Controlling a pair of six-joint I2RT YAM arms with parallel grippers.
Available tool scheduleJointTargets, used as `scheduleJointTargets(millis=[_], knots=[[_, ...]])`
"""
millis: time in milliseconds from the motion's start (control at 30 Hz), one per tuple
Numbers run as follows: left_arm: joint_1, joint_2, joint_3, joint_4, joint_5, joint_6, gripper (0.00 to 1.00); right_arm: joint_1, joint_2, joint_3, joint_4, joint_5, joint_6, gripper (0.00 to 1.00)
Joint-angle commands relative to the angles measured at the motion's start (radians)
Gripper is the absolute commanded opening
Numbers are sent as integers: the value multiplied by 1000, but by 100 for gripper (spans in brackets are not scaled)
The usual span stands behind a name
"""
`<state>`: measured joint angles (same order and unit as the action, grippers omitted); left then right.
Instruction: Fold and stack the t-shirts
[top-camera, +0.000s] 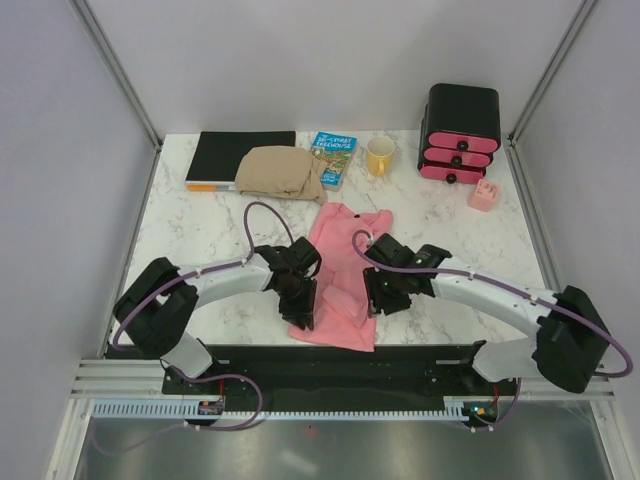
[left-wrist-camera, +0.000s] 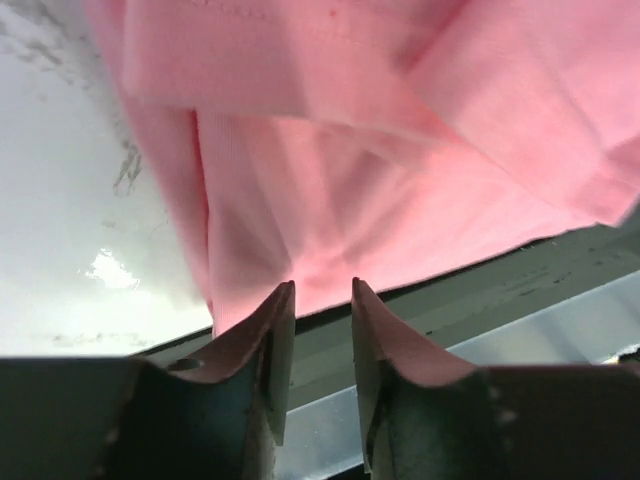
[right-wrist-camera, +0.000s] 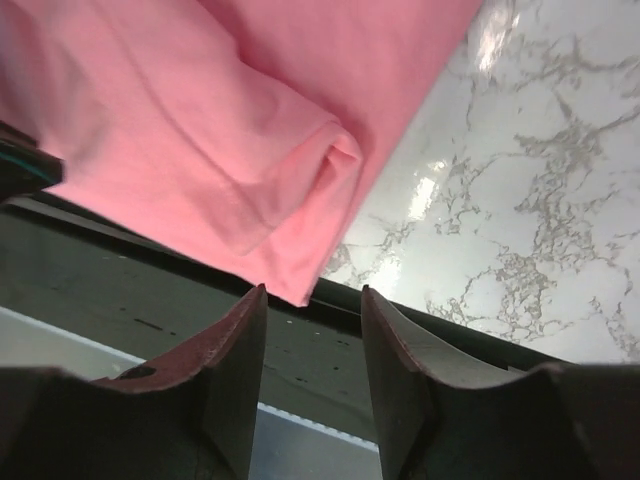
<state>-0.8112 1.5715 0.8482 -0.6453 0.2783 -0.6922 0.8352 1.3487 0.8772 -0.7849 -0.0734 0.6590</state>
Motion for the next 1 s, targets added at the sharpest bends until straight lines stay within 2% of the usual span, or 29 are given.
scheduleJointTargets(millis=[0, 200, 400, 667, 967], knots=[[-2, -126, 81, -80, -109, -6, 40, 2, -103, 75, -27, 63, 24, 52], [1, -139, 121, -126, -152, 5, 42, 5, -83, 43, 39, -54, 13, 56], [0, -157, 101, -131, -169, -24, 42, 5, -45, -12, 101, -91, 19, 62], [0, -182, 63, -129, -182, -46, 42, 7, -40, -110, 246, -155, 82, 63], [0, -177, 54, -131, -186, -43, 41, 8, -7, -115, 319, -198, 126, 63]])
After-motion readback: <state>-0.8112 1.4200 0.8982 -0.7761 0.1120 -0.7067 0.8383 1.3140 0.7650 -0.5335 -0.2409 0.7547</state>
